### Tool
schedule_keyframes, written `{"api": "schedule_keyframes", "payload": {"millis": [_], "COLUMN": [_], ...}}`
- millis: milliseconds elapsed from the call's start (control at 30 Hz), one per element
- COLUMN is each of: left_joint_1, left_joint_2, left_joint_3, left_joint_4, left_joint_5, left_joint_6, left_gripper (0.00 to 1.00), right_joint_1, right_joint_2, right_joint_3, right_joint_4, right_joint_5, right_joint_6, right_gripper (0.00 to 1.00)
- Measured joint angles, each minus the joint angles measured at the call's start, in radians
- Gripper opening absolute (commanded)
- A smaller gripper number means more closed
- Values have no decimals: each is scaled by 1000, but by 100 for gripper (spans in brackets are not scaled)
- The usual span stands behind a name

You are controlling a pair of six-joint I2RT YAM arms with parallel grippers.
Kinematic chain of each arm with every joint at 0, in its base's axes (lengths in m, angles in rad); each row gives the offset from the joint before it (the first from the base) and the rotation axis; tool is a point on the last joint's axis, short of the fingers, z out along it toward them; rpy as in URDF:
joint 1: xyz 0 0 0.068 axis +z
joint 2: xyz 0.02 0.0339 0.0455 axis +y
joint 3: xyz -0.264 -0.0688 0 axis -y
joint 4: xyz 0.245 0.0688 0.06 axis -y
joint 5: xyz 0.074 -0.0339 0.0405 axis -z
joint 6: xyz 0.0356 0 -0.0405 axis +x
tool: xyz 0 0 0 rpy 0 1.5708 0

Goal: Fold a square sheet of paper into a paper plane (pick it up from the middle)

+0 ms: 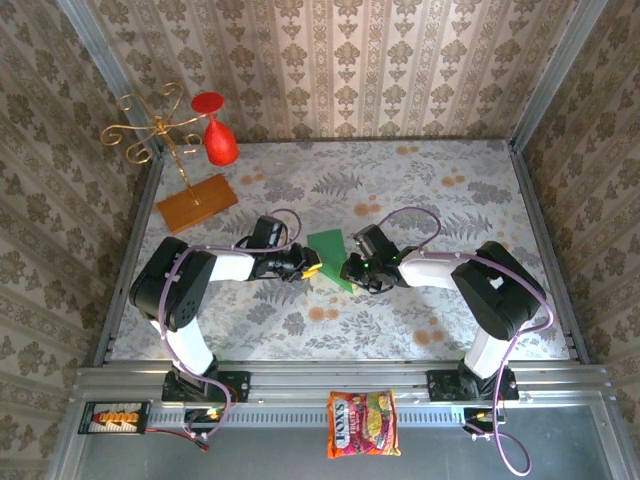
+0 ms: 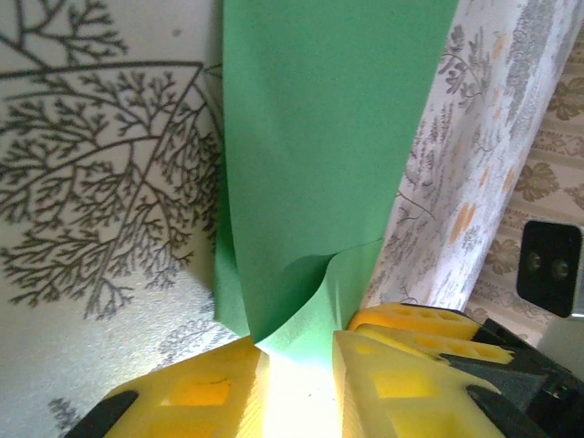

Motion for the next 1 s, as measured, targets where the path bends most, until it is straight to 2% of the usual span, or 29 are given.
{"api": "schedule_keyframes", "payload": {"millis": [300, 733, 1000], "left_joint_1": [29, 27, 27], "left_joint_2": [30, 88, 93], "left_joint_3": [47, 137, 156], "left_joint_4": [16, -77, -167], "left_joint_5": [51, 117, 126], "left_joint_6": [10, 117, 169], "left_gripper": [27, 30, 24], "right_joint_1": [0, -1, -1], "right_joint_2": [2, 2, 2], "right_joint_3": [0, 0, 0], "right_joint_4": [6, 6, 11], "right_joint_5": [0, -1, -5], "right_joint_6": [0, 0, -4], "right_gripper": [22, 22, 27]}}
